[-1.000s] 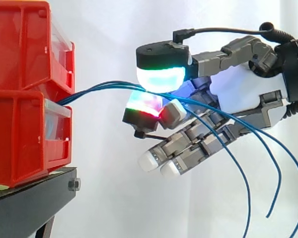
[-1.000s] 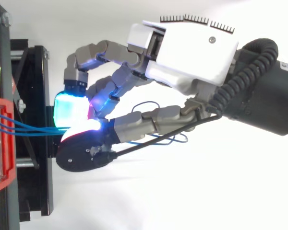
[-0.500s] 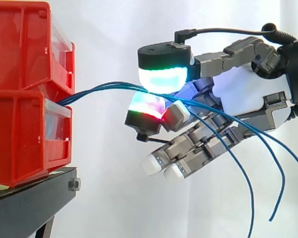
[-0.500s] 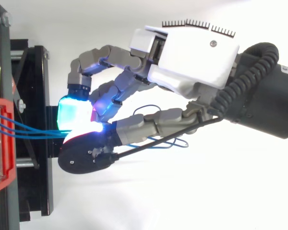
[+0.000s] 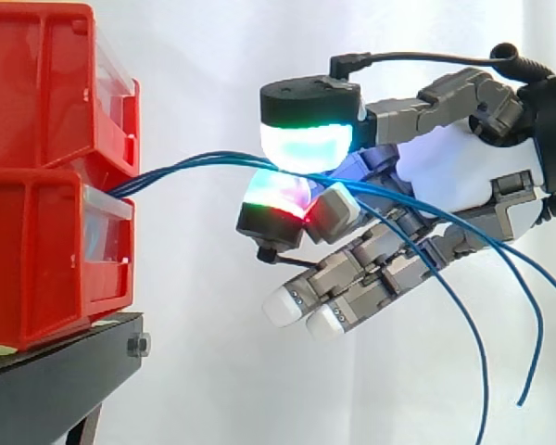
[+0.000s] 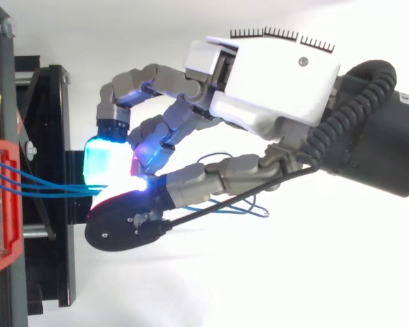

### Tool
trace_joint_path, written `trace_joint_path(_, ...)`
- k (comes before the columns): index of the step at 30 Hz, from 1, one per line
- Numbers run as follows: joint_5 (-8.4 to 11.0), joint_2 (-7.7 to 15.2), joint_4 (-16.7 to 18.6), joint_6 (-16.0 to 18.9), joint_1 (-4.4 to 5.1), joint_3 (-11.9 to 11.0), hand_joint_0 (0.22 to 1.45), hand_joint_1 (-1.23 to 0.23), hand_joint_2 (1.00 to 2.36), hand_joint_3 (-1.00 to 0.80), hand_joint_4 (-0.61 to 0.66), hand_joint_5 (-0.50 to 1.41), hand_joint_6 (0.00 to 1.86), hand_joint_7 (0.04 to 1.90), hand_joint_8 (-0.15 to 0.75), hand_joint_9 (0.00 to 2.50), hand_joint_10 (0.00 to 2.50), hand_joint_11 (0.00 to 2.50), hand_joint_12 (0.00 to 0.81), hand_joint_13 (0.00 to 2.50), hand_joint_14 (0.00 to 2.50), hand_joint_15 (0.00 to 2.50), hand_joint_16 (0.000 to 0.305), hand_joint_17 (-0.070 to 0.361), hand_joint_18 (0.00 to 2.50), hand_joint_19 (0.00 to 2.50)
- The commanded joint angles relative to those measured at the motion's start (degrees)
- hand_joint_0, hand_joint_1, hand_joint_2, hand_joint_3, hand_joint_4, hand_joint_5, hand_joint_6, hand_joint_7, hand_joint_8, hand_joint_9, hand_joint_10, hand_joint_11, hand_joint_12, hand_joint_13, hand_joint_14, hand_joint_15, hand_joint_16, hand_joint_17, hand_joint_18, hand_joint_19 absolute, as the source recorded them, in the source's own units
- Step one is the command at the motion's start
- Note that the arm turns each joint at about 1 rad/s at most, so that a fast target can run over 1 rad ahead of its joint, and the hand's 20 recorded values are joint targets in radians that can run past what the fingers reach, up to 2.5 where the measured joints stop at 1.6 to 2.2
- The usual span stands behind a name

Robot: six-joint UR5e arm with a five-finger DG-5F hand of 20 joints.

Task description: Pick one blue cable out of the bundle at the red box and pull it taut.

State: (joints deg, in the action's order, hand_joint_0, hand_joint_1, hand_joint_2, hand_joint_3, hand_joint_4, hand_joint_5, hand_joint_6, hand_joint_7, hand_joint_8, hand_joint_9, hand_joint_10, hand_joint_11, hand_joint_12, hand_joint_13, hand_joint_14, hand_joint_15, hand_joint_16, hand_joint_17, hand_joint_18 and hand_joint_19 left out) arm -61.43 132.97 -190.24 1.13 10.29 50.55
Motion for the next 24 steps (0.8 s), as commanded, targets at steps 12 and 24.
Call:
trace_joint_path(12, -0.01, 0.0, -0.3, 0.0, 0.0, -0.1, 0.58, -0.74, 1.01, -0.35, 0.26, -0.13, 0.86, 1.48, 0.268, 1.13, 0.02, 1.15, 0.421, 0.69, 0.01, 0.28, 0.062, 0.14, 0.58, 0.27)
trace_joint_path(24, -0.01, 0.0, -0.3, 0.0, 0.0, 0.0, 0.61, -0.8, 1.01, -0.37, 0.33, -0.11, 0.86, 1.5, 0.292, 1.16, 0.02, 1.21, 0.424, 0.74, 0.01, 0.32, 0.061, 0.137, 0.63, 0.27)
